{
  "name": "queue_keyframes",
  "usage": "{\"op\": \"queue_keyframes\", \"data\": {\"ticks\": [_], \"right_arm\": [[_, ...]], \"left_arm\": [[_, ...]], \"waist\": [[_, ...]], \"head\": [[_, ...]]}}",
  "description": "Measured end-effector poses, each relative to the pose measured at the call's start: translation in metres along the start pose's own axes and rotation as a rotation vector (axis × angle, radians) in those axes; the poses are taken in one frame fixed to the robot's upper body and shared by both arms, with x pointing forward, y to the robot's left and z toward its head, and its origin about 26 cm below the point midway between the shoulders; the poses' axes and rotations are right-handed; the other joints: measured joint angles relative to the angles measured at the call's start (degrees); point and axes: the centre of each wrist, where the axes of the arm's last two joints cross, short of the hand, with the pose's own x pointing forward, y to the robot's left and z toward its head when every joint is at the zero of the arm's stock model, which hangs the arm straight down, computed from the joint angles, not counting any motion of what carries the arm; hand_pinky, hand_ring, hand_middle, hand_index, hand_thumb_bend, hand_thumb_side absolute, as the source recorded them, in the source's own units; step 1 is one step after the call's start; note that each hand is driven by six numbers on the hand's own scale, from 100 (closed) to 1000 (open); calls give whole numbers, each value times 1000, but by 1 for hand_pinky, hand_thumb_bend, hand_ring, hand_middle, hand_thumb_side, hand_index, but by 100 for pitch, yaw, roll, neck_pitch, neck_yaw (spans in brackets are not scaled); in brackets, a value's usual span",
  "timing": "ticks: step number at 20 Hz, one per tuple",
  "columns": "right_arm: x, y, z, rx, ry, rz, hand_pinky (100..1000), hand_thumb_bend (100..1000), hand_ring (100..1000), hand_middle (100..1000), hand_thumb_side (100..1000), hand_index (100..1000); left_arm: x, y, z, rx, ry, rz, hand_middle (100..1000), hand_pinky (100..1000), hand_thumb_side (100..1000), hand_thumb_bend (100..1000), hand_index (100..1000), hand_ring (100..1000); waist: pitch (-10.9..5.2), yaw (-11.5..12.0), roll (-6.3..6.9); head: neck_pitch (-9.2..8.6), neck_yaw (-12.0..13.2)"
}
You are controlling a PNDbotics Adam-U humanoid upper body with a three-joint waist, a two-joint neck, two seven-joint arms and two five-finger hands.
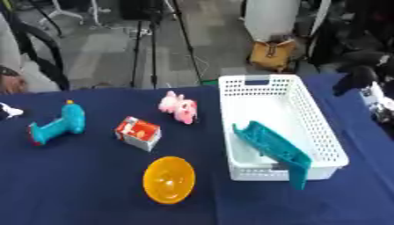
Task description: Pick up objects on the table and place them in the box.
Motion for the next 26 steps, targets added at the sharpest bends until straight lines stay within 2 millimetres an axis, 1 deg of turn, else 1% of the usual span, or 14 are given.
{"op": "queue_keyframes", "data": {"ticks": [4, 6, 7, 10, 13, 17, 21, 22, 26], "right_arm": [[0, 1, -1, 9, -5, -1, 479, 156, 514, 607, 591, 757], [1, 1, -3, 10, -9, 0, 479, 156, 514, 607, 591, 757], [1, 1, -3, 11, -8, 0, 479, 155, 514, 606, 590, 757], [1, 1, -3, 12, -9, 0, 479, 155, 513, 606, 590, 757], [1, 1, -3, 13, -10, 0, 479, 154, 513, 605, 591, 757], [1, 1, -3, 14, -9, 0, 479, 154, 512, 605, 591, 757], [1, 1, -3, 15, -8, -1, 479, 154, 512, 605, 590, 757], [1, 1, -3, 15, -8, -1, 479, 154, 512, 605, 590, 757], [1, 1, -3, 15, -8, 0, 479, 154, 511, 605, 590, 757]], "left_arm": [[15, -14, -15, -56, 14, -46, 794, 722, 378, 669, 862, 776], [21, -22, -18, -78, 4, -61, 794, 722, 378, 665, 862, 776], [24, -25, -20, -87, -4, -66, 795, 719, 391, 638, 862, 775], [28, -33, -22, -117, -12, -56, 789, 717, 395, 609, 858, 773], [29, -40, -23, -144, -7, -33, 781, 716, 396, 608, 853, 772], [28, -41, -23, -153, 17, -22, 776, 714, 388, 605, 847, 770], [27, -42, -22, -143, 52, -25, 757, 713, 360, 608, 836, 761], [26, -42, -22, -139, 64, -28, 756, 717, 368, 628, 833, 764], [18, -41, -19, -158, 111, -59, 751, 720, 374, 648, 826, 767]], "waist": [[32, -73, 4], [59, -99, 4], [67, -106, 5], [71, -128, 18], [71, -135, 31], [71, -135, 35], [71, -126, 35], [71, -118, 35], [71, -95, 36]], "head": [[-32, 26], [-37, 35], [-42, 41], [-59, 50], [-74, 50], [-75, 50], [-75, 44], [-75, 43], [-75, 38]]}}
